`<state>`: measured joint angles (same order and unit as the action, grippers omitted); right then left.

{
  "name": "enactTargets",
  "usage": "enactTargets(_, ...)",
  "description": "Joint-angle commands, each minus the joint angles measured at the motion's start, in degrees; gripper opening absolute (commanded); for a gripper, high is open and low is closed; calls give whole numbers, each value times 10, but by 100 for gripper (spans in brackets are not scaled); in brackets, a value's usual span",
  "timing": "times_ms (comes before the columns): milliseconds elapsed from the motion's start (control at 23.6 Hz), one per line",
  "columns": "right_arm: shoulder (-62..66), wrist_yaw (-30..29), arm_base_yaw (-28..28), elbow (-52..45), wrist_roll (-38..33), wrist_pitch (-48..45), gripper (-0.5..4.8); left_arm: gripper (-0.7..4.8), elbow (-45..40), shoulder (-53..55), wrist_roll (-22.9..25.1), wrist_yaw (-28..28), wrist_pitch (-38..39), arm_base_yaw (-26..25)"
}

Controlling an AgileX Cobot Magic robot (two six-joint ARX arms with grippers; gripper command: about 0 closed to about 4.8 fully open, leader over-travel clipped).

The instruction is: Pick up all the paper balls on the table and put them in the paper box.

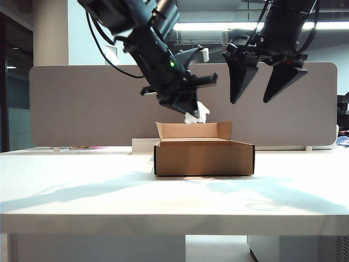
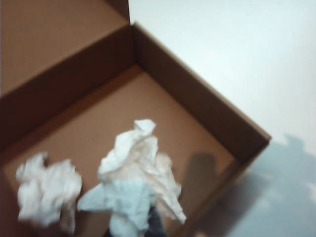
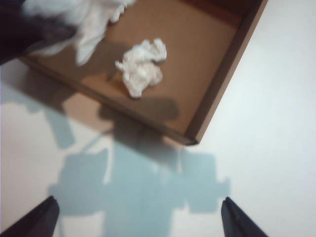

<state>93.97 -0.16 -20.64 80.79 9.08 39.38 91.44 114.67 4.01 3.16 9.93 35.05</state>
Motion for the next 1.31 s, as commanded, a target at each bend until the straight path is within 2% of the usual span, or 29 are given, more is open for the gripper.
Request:
enactTargets(42, -5, 0, 0, 1, -5, 16, 399, 185, -1, 17, 33, -4, -69, -2)
enactTargets(127, -8, 0, 0, 1, -6, 25, 377, 249, -1, 27, 33, -4, -78, -4)
enactTargets(254, -14, 0, 0, 1, -17, 32, 339, 300, -1, 37, 33, -6, -76, -7)
enactTargets(381, -24, 0, 0, 1, -19, 35, 267, 352, -1, 37, 32, -7, -78, -12)
enactTargets(466, -38, -8, 0, 1, -18, 42, 171, 351, -1, 32, 27, -5, -72, -17)
enactTargets(509, -48, -21, 0, 1, -18, 47, 79, 349, -1, 21, 26, -5, -51, -19)
enactTargets(551, -56, -31, 0, 0, -18, 50, 32, 342, -1, 15, 26, -5, -37, -19)
enactTargets(636, -70, -42, 1, -4, -18, 53, 6, 296, -1, -2, 30, -7, -2, -19)
enactTargets(678, -88, -45, 1, -12, -18, 50, -4, 205, -1, -19, 31, -8, 28, -19)
enactTargets(720, -114, -45, 1, -31, -19, 36, -4, 82, -1, -37, 31, -8, 53, -19)
enactTargets(763, -132, -45, 1, -47, -20, 24, -4, 49, -1, -44, 31, -8, 63, -20)
enactTargets(1060, -299, -35, 33, -233, -74, -94, -4, 42, -2, -87, 31, 0, 109, -20)
enactTargets(1187, -366, -21, 55, -298, -92, -129, -4, 40, -2, -93, 31, 29, 121, -19)
enactTargets(1314, -439, -21, 83, -356, -111, -146, -4, 12, -2, -95, 31, 64, 133, -18)
